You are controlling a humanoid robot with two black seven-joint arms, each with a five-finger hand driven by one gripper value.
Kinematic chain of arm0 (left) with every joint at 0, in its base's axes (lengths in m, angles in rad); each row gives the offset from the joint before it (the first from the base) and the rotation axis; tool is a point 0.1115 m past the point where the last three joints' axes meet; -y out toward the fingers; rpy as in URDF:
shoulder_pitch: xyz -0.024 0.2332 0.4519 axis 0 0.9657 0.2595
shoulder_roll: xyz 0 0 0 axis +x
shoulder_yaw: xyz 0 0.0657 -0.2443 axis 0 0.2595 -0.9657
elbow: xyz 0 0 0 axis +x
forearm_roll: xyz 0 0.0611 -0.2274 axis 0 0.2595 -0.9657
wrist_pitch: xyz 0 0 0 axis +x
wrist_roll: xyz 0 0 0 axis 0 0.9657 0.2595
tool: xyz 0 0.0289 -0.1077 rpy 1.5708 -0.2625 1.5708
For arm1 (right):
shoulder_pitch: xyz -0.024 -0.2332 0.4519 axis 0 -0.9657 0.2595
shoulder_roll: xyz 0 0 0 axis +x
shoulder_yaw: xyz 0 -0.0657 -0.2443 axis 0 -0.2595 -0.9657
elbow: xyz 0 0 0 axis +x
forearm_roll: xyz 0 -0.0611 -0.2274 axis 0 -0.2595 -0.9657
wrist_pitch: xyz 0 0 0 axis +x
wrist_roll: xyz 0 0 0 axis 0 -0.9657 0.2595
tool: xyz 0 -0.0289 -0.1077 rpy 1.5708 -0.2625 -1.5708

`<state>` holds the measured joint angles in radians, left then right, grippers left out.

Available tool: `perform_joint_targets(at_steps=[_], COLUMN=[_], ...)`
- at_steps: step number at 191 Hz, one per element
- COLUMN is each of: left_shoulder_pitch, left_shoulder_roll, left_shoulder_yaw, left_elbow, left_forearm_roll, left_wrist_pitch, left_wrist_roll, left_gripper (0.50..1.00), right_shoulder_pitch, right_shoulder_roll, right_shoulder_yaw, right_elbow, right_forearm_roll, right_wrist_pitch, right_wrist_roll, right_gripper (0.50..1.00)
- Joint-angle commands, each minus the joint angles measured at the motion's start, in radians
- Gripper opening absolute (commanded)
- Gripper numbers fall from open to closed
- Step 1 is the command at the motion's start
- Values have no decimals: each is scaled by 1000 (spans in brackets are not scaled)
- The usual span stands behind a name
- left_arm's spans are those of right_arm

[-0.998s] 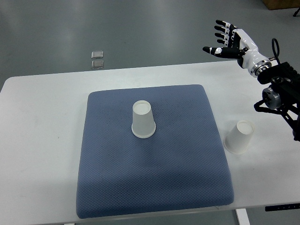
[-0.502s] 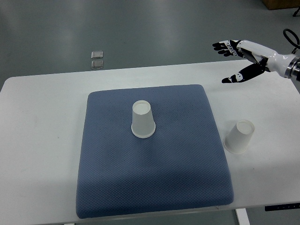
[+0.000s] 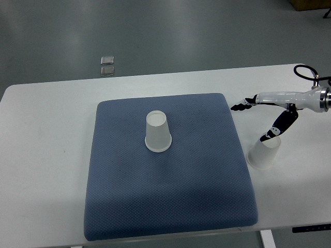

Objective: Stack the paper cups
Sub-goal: 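Rotate the right hand palm-down and lower it over the loose white cup, then close the right hand fingers around the loose white paper cup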

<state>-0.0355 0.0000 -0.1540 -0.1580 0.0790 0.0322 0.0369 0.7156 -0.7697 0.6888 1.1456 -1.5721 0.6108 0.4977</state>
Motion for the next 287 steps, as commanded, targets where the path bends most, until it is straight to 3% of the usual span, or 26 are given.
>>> perform_joint_targets(at_steps=[1,59,189,228,260,287], left_shoulder_pitch=[0,0,0,0,0,0], left_shoulder_roll=[0,0,0,0,0,0], left_shoulder_yaw=[1,1,1,1,1,1], left_elbow=[0,0,0,0,0,0], left_forearm_roll=[1,-1,1,-1,1,1], left_wrist_pitch=[0,0,0,0,0,0], left_wrist_roll=[0,0,0,0,0,0], left_gripper=[1000,1000,1000,1000,1000,1000], right_shoulder_pitch=[-2,-11,-24,-27,-25,-25], right_shoulder_roll=[-3,-13,-42,-42,-42,-42], right_shoulder_yaw=[-14,-44,-147,-166,-176,-176], right_elbow=[2,0,-49,-56,-61,-69], right_forearm_roll=[-37,-97,-121,-124,-124,-128], right_wrist_pitch=[0,-11,-151,-180,-180,-181], right_wrist_roll=[16,56,68,68,70,70], right_gripper=[926,924,913,868,772,758])
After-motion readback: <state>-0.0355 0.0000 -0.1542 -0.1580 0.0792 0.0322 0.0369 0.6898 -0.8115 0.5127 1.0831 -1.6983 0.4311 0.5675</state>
